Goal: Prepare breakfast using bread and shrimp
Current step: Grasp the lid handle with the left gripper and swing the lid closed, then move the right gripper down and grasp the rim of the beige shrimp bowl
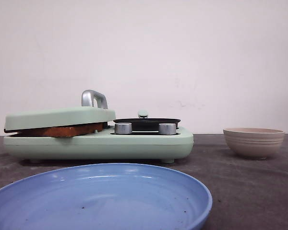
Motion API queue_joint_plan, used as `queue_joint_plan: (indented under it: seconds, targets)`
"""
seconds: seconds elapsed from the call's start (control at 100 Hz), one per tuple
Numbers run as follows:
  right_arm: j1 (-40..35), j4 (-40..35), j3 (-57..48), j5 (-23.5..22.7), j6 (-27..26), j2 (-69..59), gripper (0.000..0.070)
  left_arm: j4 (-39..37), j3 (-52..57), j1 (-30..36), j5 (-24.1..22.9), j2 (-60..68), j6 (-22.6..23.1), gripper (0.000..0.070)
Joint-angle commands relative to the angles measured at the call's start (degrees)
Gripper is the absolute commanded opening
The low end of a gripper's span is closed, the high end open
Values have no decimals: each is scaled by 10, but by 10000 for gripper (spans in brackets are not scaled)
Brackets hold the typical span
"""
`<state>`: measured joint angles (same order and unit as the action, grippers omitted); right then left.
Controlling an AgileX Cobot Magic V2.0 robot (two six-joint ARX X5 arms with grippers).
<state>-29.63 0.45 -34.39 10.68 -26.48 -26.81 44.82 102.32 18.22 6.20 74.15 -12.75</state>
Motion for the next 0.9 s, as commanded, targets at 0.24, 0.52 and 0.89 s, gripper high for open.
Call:
queue_joint_plan:
  seconds: [0.24, 0.52, 0.89]
  targets:
    - [124, -174, -221, -45, 58, -194, 0, 87, 12, 54, -19, -178, 45, 13]
    - [274, -274, -396, -275, 57, -447, 0, 117, 12, 55, -19, -270, 46, 11]
    - [333, -384, -422, -282, 65, -660, 303, 185, 12, 55, -19, -281, 62, 12]
